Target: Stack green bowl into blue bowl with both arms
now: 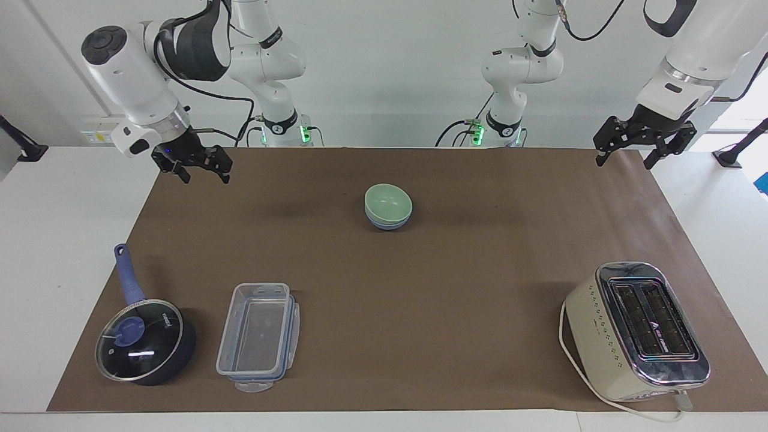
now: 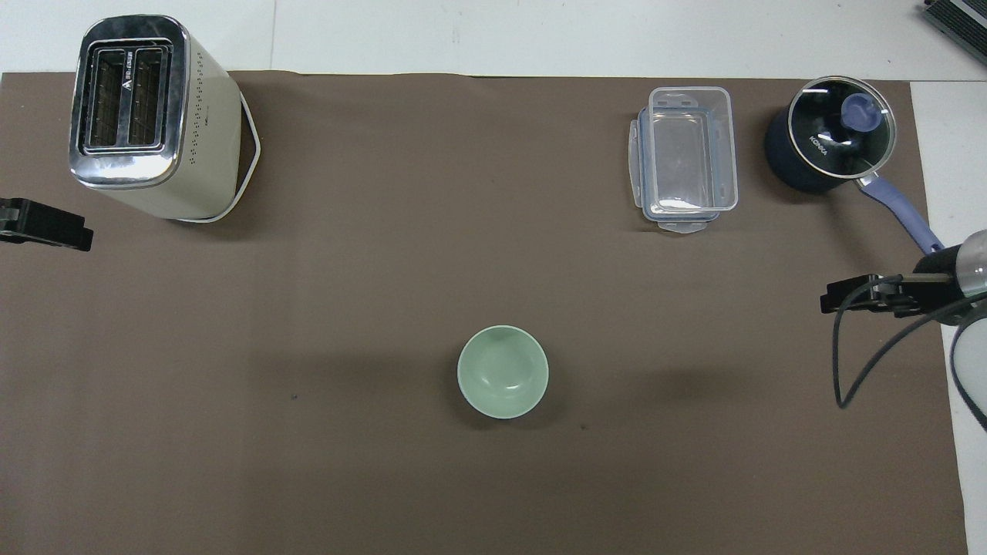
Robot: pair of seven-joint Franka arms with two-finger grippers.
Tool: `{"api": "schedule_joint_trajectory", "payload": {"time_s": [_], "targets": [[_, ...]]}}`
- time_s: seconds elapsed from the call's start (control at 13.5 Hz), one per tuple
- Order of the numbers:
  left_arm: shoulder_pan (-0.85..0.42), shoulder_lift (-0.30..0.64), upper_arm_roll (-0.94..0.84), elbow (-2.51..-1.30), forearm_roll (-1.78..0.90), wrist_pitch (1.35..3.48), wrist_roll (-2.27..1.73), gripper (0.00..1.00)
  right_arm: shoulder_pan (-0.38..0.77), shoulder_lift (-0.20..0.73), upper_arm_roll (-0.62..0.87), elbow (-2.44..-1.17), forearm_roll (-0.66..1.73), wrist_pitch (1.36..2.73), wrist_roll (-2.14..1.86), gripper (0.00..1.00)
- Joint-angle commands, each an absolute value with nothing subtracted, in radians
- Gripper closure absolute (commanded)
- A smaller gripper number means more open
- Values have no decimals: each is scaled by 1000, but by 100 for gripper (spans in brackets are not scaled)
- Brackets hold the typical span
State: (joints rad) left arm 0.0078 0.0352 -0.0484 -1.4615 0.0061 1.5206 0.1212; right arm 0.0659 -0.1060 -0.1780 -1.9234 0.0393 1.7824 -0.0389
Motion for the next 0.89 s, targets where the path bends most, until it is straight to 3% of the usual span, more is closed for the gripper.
{"api": "schedule_joint_trajectory", "payload": {"time_s": [0.0, 0.37, 0.59, 0.81], "targets": [[8, 12, -48, -1485, 20, 1517, 121, 0, 46, -84, -166, -1786, 26, 1751, -51, 0], [8, 12, -48, -1485, 20, 1517, 121, 0, 61, -72, -155, -1580, -18, 1590, -48, 0], [9, 12, -48, -1485, 20, 1517, 121, 0, 89, -87, -150, -1617, -35, 1597, -60, 0], [0, 12, -48, -1485, 20, 1512, 118, 0, 113, -48, -132, -1508, -32, 1469, -46, 0]]}}
